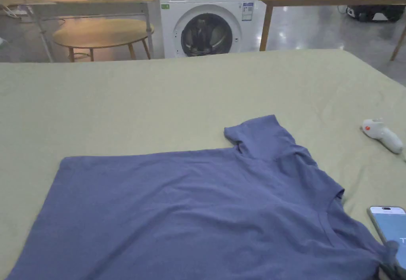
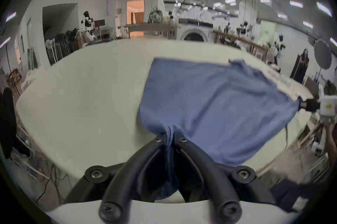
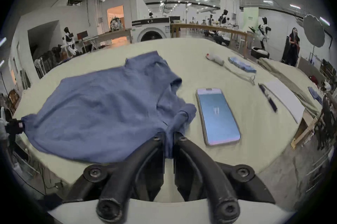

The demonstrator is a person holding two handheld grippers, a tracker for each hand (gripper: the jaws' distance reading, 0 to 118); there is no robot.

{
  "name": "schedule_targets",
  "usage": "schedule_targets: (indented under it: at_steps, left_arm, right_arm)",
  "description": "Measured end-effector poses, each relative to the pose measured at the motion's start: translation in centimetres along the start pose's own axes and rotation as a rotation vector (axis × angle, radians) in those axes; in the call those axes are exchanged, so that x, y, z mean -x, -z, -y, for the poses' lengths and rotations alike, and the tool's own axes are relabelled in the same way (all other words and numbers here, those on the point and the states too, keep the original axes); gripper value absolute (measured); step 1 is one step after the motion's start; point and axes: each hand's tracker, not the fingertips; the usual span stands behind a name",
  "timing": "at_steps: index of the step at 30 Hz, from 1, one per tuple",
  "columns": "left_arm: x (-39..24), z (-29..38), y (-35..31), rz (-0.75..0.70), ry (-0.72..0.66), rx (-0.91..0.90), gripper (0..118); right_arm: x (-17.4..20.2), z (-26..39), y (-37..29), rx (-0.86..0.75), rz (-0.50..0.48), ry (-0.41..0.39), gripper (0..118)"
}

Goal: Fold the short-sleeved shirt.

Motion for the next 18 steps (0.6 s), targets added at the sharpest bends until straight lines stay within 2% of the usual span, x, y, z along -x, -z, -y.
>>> schedule_targets:
  at_steps: [3, 8, 11, 12, 15, 17, 18]
  left_arm:
    - [1.2, -4.2, 1.8, 0.070, -0.086, -0.098, 2]
    - [3.1, -10.5, 8.2, 0.050, -0.072, -0.099, 2]
    - [5.1, -12.6, 13.1, 0.096, -0.198, -0.040, 2]
    - [5.3, -13.4, 15.0, 0.079, -0.206, -0.011, 2]
    - [5.0, -14.5, 19.0, 0.020, -0.088, 0.053, 2]
    - [4.6, -14.6, 20.6, 0.019, -0.079, 0.080, 2]
    - [4.5, -14.6, 20.7, 0.035, -0.079, 0.081, 5]
  right_arm:
    - [-0.3, -3.4, 1.3, -0.063, -0.070, 0.064, 7]
    - [0.2, -9.7, 7.6, -0.073, -0.076, 0.042, 7]
    - [0.8, -12.3, 12.4, -0.064, -0.065, 0.035, 7]
    - [0.9, -13.1, 14.1, -0.047, -0.078, 0.057, 7]
    - [1.7, -14.5, 18.0, 0.014, -0.091, 0.119, 7]
    - [2.2, -14.6, 19.7, 0.022, -0.063, 0.114, 8]
    - [2.4, -14.4, 20.3, 0.027, -0.035, 0.101, 13]
